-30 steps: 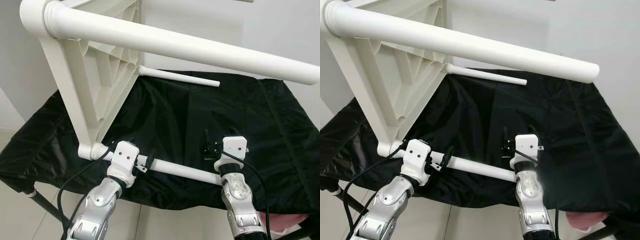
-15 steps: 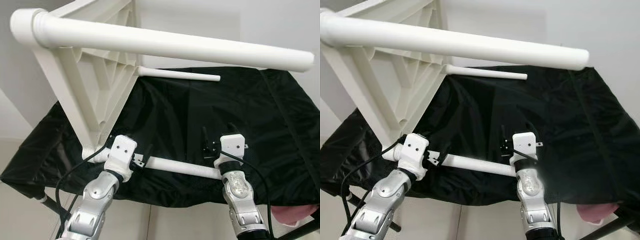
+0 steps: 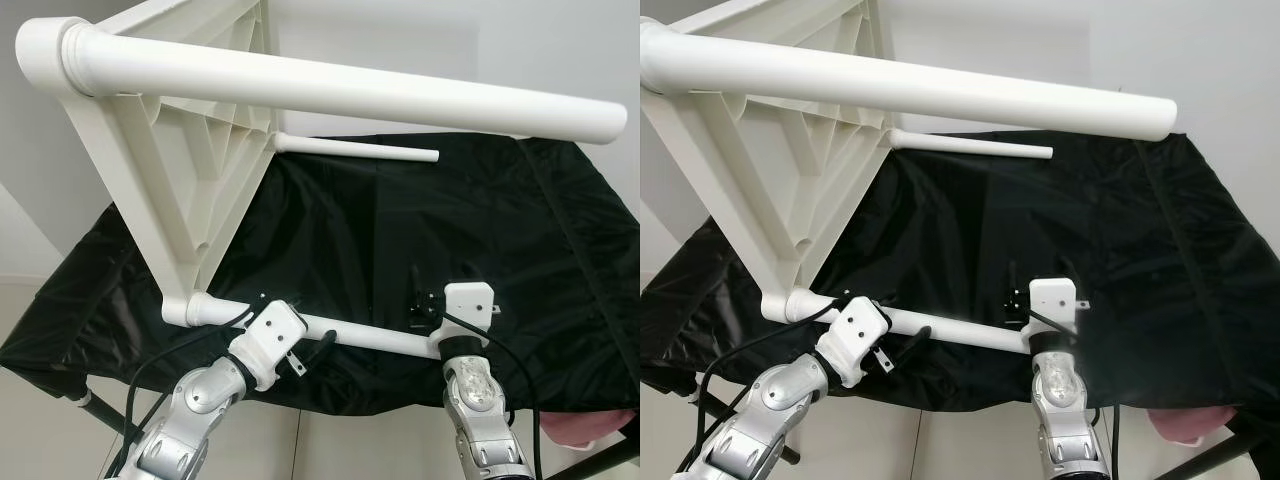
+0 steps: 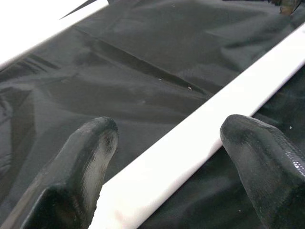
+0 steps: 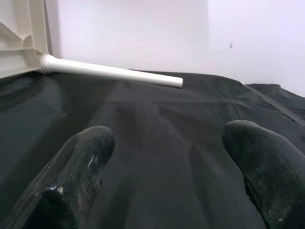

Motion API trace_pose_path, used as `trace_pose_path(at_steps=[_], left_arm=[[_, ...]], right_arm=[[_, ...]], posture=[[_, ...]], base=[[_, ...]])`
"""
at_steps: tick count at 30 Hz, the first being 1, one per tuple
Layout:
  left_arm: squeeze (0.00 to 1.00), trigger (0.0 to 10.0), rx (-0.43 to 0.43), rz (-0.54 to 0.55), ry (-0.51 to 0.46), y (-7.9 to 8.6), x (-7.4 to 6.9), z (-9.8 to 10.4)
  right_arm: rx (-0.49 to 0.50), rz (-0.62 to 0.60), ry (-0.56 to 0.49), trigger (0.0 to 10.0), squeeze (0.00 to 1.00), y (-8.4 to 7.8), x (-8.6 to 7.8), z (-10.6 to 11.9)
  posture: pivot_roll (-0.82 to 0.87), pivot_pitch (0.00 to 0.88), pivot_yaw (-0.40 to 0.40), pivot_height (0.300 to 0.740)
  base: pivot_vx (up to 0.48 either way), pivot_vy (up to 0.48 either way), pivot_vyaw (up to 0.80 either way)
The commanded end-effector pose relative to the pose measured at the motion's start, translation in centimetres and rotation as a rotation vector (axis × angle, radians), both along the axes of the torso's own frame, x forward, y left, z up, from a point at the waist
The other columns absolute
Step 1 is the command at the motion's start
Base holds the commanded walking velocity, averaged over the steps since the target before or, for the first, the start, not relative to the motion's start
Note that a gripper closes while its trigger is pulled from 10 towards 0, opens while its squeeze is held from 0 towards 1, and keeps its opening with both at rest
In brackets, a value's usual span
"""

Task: Building children table

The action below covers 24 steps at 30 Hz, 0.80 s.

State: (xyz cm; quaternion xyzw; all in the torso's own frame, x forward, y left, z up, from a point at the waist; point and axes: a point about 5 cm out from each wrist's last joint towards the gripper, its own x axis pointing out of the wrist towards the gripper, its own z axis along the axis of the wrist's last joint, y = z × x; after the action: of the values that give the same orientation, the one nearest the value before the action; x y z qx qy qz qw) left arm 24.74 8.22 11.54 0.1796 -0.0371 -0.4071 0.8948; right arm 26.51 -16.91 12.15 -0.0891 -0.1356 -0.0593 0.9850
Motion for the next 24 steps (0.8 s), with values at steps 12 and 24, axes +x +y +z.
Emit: trace_pose_path(at_steps=[12,24], left_arm=[[0.0,10.0,0.102,-0.03,-0.032,-2.1,1.1,-1.0],[0.0,10.0,0.116,-0.06,-0.093,-4.5,2.4,-0.5]], right_arm=[[0.019,-0.046,0.024,10.0,0.0,-0.4,-0.8,-0.4],[0.035,-0.07,0.011,10.0,0.0,-0.3,-0.4,-0.1]], posture=[[-0.06,0.037,0.088,0.74],[-0.08,0.02,0.092,0.74]], base=[[0.0,0.0,0.0],[0.0,0.0,0.0]])
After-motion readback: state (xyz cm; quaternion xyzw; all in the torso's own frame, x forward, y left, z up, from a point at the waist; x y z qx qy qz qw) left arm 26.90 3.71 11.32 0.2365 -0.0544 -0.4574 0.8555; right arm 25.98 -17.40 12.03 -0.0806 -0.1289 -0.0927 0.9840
